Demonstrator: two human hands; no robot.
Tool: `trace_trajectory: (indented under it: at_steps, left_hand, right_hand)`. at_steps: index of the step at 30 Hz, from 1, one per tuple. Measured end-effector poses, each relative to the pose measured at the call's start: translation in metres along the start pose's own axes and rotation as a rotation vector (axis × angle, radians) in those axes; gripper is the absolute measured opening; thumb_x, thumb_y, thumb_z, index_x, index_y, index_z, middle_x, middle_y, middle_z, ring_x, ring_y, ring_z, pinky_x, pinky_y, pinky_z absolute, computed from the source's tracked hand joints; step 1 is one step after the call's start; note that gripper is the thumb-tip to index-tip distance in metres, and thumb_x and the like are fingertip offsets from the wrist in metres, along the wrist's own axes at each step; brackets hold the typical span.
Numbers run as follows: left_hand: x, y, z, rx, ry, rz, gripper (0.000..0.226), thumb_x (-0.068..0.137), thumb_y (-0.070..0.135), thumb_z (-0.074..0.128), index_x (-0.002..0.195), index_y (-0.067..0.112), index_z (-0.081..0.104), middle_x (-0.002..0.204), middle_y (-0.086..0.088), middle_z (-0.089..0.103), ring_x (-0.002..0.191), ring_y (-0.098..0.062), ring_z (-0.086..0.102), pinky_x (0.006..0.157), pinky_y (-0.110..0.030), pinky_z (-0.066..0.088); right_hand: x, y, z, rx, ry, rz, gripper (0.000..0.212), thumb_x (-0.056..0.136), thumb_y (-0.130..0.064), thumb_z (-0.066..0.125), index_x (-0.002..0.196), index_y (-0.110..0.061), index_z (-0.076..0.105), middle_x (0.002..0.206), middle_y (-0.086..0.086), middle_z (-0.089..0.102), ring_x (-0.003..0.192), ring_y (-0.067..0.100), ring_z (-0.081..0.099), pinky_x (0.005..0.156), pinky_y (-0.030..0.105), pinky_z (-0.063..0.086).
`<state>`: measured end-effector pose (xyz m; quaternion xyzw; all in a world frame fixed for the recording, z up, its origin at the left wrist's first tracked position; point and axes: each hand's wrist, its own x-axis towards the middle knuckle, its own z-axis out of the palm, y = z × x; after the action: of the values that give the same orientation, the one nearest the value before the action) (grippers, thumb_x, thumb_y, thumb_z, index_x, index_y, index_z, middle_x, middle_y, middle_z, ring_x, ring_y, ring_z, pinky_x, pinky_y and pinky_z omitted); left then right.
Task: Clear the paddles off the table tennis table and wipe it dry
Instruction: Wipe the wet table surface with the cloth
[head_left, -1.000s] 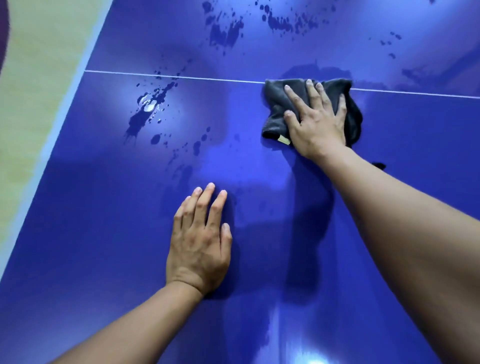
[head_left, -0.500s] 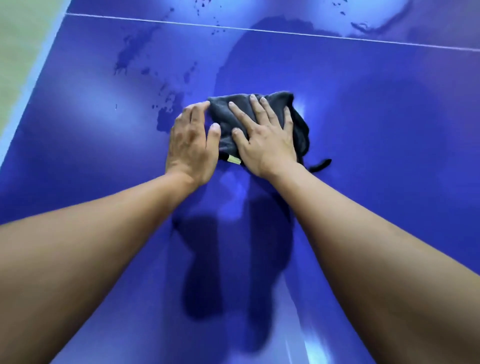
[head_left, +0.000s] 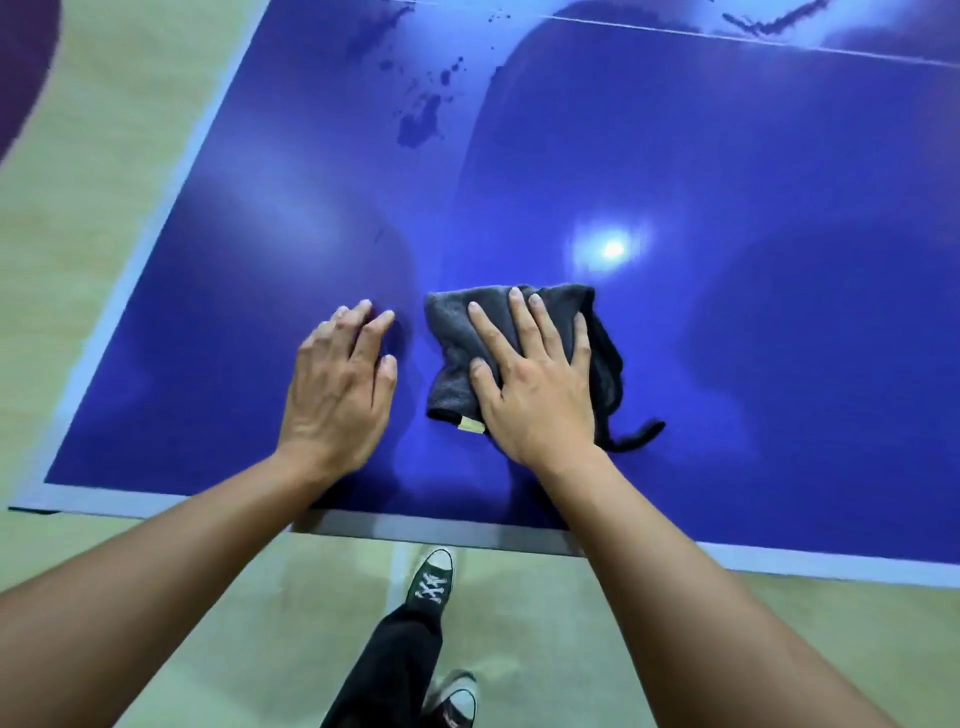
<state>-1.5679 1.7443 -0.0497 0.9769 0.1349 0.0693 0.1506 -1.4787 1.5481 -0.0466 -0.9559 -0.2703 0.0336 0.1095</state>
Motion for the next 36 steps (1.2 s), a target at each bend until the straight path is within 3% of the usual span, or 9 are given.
trace_trajectory:
  at_steps: [6,13,17,20,25,36]
  left_hand:
    - [-0.075,0.006,-0.011,0.002,0.003,-0.082,0.056,0.101,0.034,0.030,0.149,0.010,0.043,0.156,-0.015,0.041,0.145,-0.038,0.037,0.117,-0.054,0.031]
    - [-0.084,0.005,-0.010,0.017,-0.037,-0.098,0.057,0.101,0.038,0.026,0.148,0.013,0.046,0.159,-0.014,0.038,0.148,-0.034,0.031,0.123,-0.048,0.021]
    - [-0.083,-0.001,-0.013,0.018,-0.030,-0.082,0.054,0.102,0.038,0.027,0.145,0.014,0.050,0.155,-0.012,0.043,0.144,-0.032,0.037,0.120,-0.047,0.028]
    - [-0.076,-0.006,-0.020,0.004,0.009,-0.054,0.049,0.102,0.037,0.031,0.135,0.015,0.060,0.144,-0.009,0.052,0.132,-0.031,0.049,0.110,-0.046,0.038]
    - [-0.046,-0.018,-0.023,-0.002,0.084,0.004,0.034,0.097,0.033,0.042,0.120,0.018,0.063,0.132,-0.005,0.056,0.116,-0.029,0.052,0.100,-0.041,0.039]
    - [0.143,-0.063,-0.010,0.054,0.022,0.045,0.051,0.099,0.032,0.032,0.138,0.009,0.056,0.145,-0.015,0.050,0.133,-0.037,0.048,0.113,-0.048,0.036]
  right_hand:
    - [-0.101,-0.030,0.010,0.028,0.049,0.011,0.058,0.102,-0.049,0.033,0.159,-0.041,0.028,0.170,0.003,0.020,0.159,0.019,0.009,0.124,0.061,0.008]
    - [-0.105,-0.038,0.015,0.007,0.060,0.049,0.058,0.102,-0.051,0.030,0.159,-0.044,0.026,0.170,0.002,0.019,0.159,0.017,0.006,0.124,0.060,0.003]
    - [-0.067,-0.040,0.014,0.009,0.053,0.055,0.058,0.102,-0.053,0.026,0.160,-0.047,0.021,0.171,0.000,0.015,0.159,0.016,0.003,0.124,0.060,0.001]
    - [-0.039,-0.042,0.013,0.012,0.034,0.076,0.059,0.101,-0.054,0.021,0.160,-0.049,0.015,0.172,-0.002,0.008,0.158,0.014,-0.004,0.124,0.058,-0.006]
    - [0.008,-0.042,0.010,0.010,0.010,0.066,0.059,0.103,-0.054,0.021,0.160,-0.050,0.009,0.173,-0.002,0.002,0.158,0.013,-0.009,0.123,0.058,-0.009]
    - [0.208,-0.014,0.002,-0.010,0.017,0.192,0.058,0.103,-0.053,0.021,0.160,-0.050,0.011,0.172,-0.004,0.005,0.158,0.012,-0.004,0.124,0.056,-0.008]
